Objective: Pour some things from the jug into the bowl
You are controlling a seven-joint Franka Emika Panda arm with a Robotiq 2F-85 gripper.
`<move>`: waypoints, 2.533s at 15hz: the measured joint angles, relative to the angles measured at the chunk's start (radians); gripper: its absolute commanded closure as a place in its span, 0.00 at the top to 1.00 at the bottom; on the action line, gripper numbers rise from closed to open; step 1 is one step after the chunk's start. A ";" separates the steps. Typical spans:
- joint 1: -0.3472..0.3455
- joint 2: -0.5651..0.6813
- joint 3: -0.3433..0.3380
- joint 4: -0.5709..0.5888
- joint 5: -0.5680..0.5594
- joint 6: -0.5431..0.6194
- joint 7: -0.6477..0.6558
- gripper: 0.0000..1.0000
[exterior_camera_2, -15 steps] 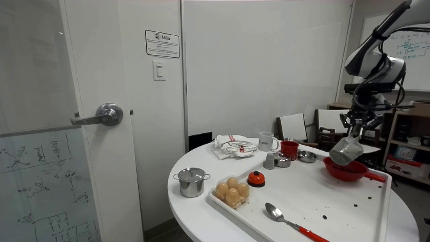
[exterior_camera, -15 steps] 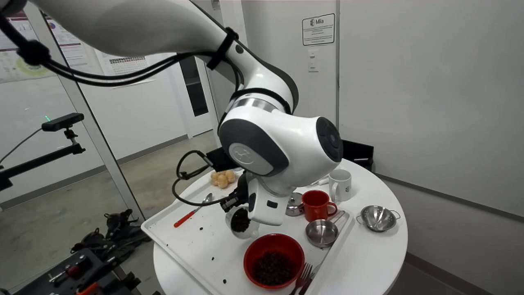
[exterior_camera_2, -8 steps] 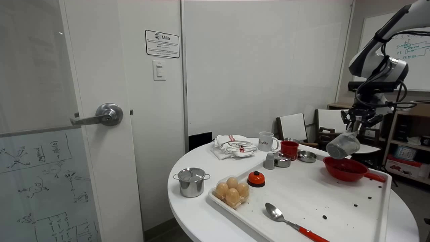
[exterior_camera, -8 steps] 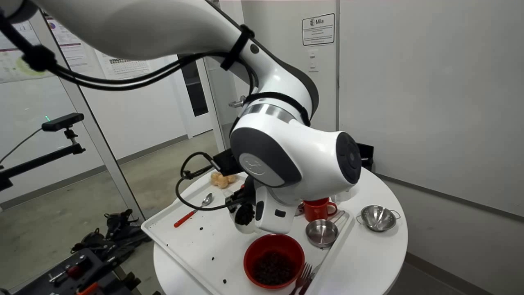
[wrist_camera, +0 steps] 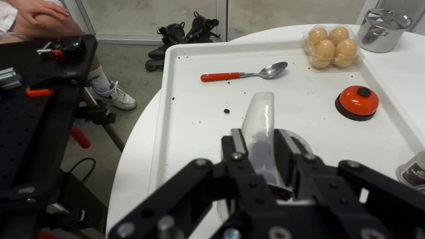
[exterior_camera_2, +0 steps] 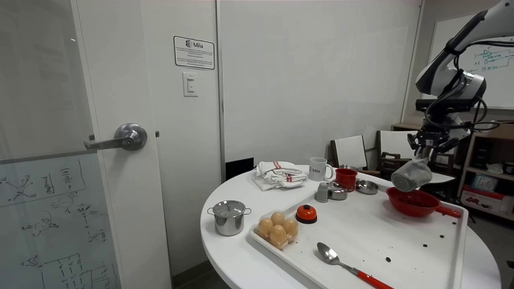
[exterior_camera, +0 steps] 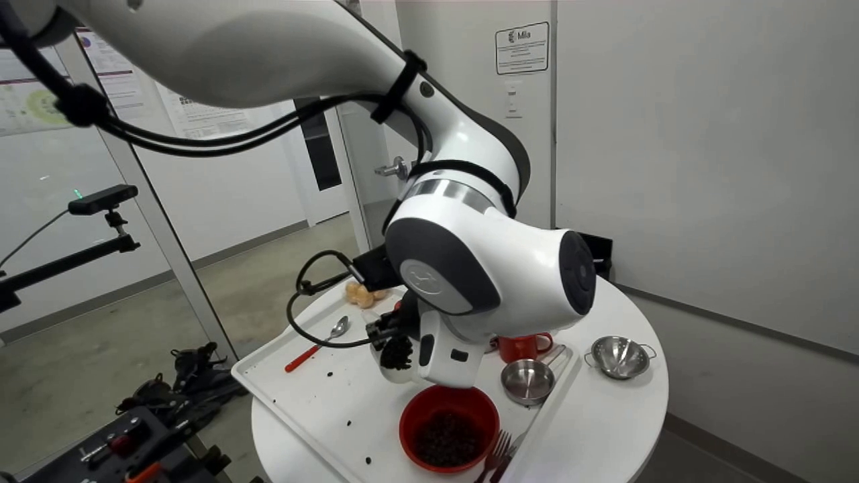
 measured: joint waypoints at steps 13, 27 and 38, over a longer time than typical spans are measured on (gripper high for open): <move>-0.095 0.068 -0.046 0.060 0.139 -0.177 0.000 0.07; -0.160 0.167 -0.049 0.122 0.257 -0.398 0.003 0.07; -0.176 0.201 -0.053 0.160 0.273 -0.451 0.013 0.07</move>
